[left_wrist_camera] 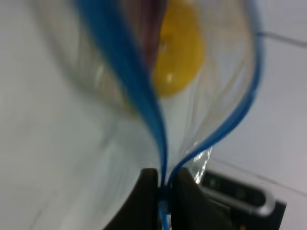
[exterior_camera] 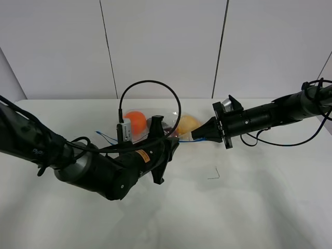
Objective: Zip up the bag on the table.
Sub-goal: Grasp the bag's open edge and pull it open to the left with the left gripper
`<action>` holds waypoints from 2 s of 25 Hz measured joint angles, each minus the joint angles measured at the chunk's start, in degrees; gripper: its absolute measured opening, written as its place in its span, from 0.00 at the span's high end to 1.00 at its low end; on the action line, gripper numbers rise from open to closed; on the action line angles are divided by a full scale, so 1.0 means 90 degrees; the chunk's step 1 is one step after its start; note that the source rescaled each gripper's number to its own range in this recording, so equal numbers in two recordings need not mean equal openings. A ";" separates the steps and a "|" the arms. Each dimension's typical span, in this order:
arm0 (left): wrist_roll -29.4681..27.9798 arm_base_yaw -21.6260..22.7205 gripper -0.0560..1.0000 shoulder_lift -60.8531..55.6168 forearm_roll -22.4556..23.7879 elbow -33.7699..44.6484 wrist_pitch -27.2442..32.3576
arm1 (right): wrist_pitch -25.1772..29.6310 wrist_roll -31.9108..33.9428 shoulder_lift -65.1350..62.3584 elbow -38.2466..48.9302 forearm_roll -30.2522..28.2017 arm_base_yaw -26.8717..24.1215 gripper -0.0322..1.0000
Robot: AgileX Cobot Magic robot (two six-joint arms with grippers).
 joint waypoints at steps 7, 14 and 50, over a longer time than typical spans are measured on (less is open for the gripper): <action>0.0006 0.0550 0.94 -0.0006 0.0279 0.0392 -0.0180 | -0.0042 0.0000 0.0000 0.0000 0.0045 0.0000 0.96; 0.0006 0.1240 0.94 -0.0006 0.0401 0.0879 -0.0525 | -0.0023 0.0000 0.0000 0.0000 0.0033 0.0013 0.96; 0.0020 0.4457 0.58 -0.0006 0.3450 0.1172 -0.0786 | 0.0045 0.0000 0.0000 -0.0002 -0.0038 0.0006 0.96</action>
